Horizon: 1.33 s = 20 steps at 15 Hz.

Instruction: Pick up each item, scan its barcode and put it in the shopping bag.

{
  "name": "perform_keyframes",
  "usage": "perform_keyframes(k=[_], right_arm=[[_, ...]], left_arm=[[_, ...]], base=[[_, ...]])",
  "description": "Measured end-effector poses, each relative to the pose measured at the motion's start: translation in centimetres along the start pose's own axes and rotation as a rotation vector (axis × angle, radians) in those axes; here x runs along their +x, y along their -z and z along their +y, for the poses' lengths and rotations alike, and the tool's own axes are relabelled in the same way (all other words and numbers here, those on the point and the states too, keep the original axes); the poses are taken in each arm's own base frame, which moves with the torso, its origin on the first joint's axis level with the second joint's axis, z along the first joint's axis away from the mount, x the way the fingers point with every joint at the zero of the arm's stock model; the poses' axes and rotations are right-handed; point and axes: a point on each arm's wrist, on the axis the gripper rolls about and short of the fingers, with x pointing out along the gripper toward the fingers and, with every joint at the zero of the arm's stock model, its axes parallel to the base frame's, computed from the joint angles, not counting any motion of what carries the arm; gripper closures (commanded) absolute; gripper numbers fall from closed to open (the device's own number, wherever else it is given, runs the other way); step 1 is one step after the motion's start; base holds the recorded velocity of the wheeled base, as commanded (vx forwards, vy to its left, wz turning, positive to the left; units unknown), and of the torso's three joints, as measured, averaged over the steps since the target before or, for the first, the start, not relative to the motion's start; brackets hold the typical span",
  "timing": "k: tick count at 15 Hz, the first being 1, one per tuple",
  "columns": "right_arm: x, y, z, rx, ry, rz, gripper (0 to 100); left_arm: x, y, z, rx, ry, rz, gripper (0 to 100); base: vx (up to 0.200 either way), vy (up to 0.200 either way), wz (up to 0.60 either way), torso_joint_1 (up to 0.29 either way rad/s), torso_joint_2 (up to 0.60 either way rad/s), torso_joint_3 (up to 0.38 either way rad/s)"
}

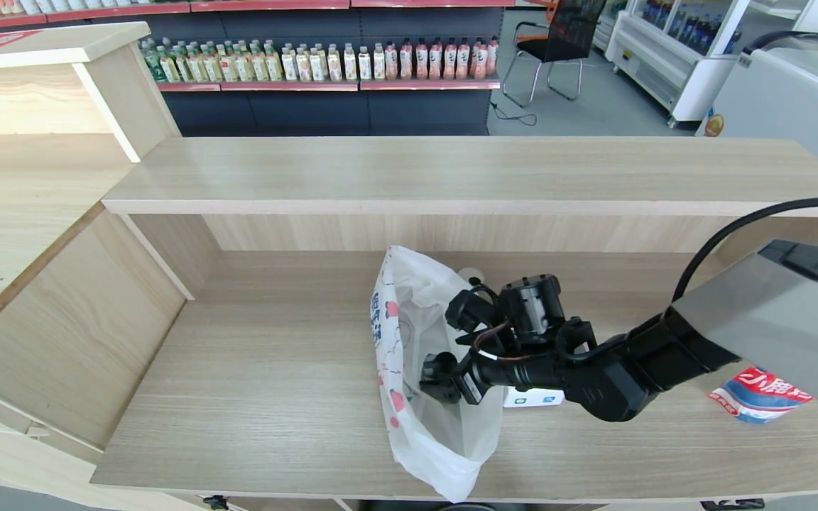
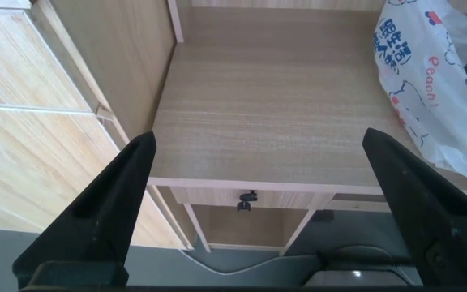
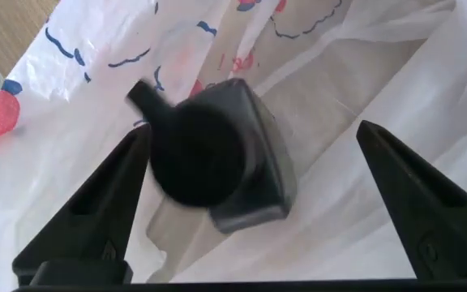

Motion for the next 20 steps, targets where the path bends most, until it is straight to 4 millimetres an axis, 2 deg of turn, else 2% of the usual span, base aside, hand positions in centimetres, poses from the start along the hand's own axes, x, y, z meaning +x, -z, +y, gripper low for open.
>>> perform_keyframes(k=[2, 5, 8, 11, 12, 15, 18, 20], right_arm=[[-0.8, -1.0, -0.2, 0.075, 0.013, -0.044, 0], [-3.5, -3.1, -1.5, 0.208, 0.055, -0.121, 0], [-8.0, -4.9, -3.0, 0.307, 0.129, -0.189, 0], [-14.0, -5.6, -4.3, 0.452, 0.319, -0.156, 0], [-16.1, -5.6, -4.6, 0.493, 0.378, -0.130, 0], [-22.0, -3.7, -4.4, 0.614, 0.532, -0.036, 0], [-26.0, -0.9, -3.4, 0.693, 0.649, 0.043, 0], [-27.7, -0.2, -2.8, 0.717, 0.687, 0.052, 0]], left_arm=[[0.0, 0.0, 0.0, 0.000, 0.000, 0.000, 0], [0.0, 0.0, 0.0, 0.000, 0.000, 0.000, 0], [0.0, 0.0, 0.0, 0.000, 0.000, 0.000, 0], [0.0, 0.0, 0.0, 0.000, 0.000, 0.000, 0], [0.0, 0.0, 0.0, 0.000, 0.000, 0.000, 0], [0.0, 0.0, 0.0, 0.000, 0.000, 0.000, 0], [0.0, 0.0, 0.0, 0.000, 0.000, 0.000, 0], [0.0, 0.0, 0.0, 0.000, 0.000, 0.000, 0]], base=[[0.000, 0.000, 0.00, 0.000, 0.00, 0.000], [0.000, 0.000, 0.00, 0.000, 0.00, 0.000], [0.000, 0.000, 0.00, 0.000, 0.00, 0.000], [0.000, 0.000, 0.00, 0.000, 0.00, 0.000], [0.000, 0.000, 0.00, 0.000, 0.00, 0.000], [0.000, 0.000, 0.00, 0.000, 0.00, 0.000], [0.000, 0.000, 0.00, 0.000, 0.00, 0.000], [0.000, 0.000, 0.00, 0.000, 0.00, 0.000]])
